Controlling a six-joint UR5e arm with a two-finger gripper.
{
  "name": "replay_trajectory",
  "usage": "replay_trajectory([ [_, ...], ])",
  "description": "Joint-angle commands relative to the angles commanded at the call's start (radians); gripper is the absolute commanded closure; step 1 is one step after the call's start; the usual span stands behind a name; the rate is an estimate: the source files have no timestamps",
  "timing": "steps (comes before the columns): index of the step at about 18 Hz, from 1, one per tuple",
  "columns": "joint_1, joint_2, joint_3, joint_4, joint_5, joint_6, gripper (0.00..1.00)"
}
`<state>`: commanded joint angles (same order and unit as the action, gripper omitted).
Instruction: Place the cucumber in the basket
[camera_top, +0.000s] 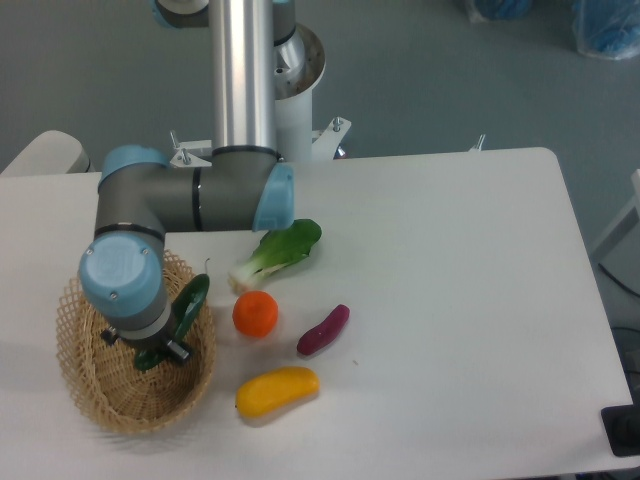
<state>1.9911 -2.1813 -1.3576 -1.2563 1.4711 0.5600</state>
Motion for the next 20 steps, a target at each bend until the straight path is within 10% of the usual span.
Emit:
replay_trajectory([
  [4,-0.009,-0.020,0.000,0.002,0.000,-0.023,0.74],
  [7,-0.012,-0.023,0.000,0.011,0.000,-0.017,0.00],
  [20,0.069,0.008,0.006,0.021,0.083,0.130,0.00],
])
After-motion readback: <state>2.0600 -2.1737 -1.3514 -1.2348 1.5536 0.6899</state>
